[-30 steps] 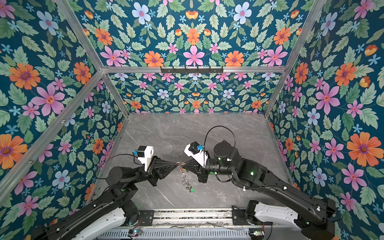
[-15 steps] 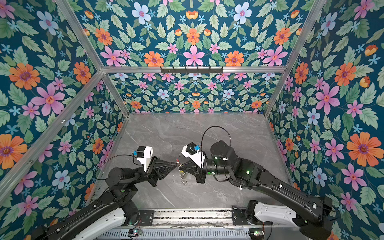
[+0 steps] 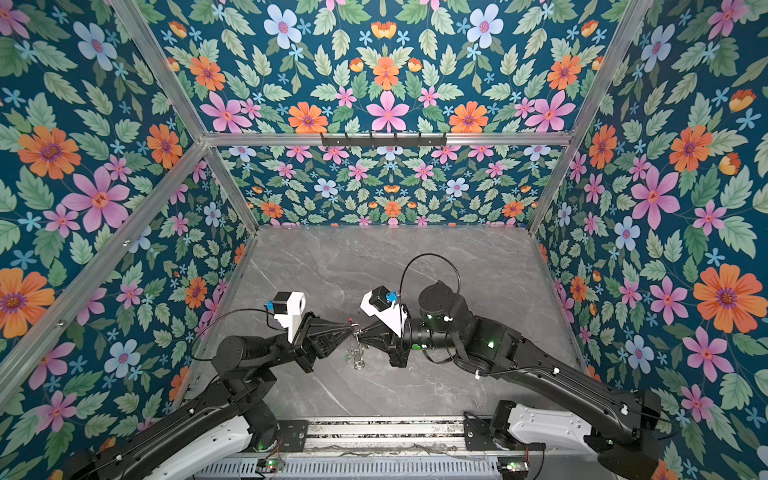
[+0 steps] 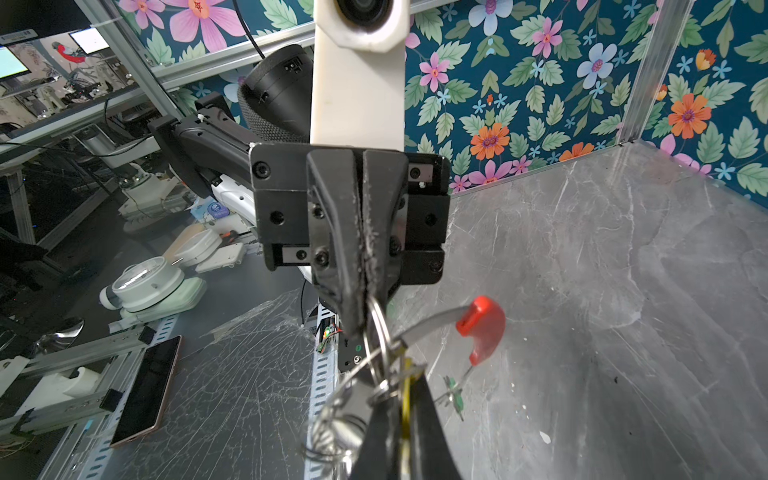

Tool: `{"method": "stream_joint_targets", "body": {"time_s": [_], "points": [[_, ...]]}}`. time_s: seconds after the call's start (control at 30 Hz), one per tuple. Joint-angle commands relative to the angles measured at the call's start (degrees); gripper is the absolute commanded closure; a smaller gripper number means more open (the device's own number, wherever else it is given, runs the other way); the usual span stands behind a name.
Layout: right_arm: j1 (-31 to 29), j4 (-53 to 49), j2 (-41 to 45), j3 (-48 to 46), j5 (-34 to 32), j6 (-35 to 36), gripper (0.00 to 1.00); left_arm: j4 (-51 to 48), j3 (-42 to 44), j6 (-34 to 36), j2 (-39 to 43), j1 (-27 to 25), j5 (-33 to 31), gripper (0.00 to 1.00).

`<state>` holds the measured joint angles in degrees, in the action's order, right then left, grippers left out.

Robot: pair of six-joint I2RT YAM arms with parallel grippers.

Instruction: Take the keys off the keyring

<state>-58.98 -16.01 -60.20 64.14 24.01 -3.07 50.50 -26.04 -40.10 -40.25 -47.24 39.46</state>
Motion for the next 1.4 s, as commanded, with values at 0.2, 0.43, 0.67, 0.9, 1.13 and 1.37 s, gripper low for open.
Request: {"method": "stream_joint_targets", "body": {"time_s": [0.2, 0.43, 0.67, 0.9, 1.13, 1.37], "points": [[-0.65, -1.23, -0.48, -0.85, -0.55, -0.20, 1.00, 8.95, 0.07, -0.86, 0.17, -0.05, -1.62, 1.00], [-0.61, -1.45, -0.85, -1.03, 0.25, 0.13, 1.00, 9.62, 0.55, -1.07, 0.52, -0.08, -2.28, 1.00], [-0.77, -1.42, -1.36, -1.21, 0.69, 0.21, 1.00, 11.24, 0.55, -2.01, -0.22, -0.05, -1.89, 1.00], [-0.78, -2.44, -0.88, -1.03, -0.76, 0.78, 1.00, 11.28, 0.45, -2.35, 0.08, -0.11, -1.41, 1.00], [-0.73, -2.27, 0.67, -1.21, -1.86, 0.33, 1.00, 11.50, 0.29, -2.53, 0.43, -0.12, 0.03, 1.00], [-0.70, -3.25, 1.93, -0.70, 0.31, 0.17, 1.00, 11.29, -0.41, -2.52, 0.39, -0.11, 2.95, 1.00]]}}
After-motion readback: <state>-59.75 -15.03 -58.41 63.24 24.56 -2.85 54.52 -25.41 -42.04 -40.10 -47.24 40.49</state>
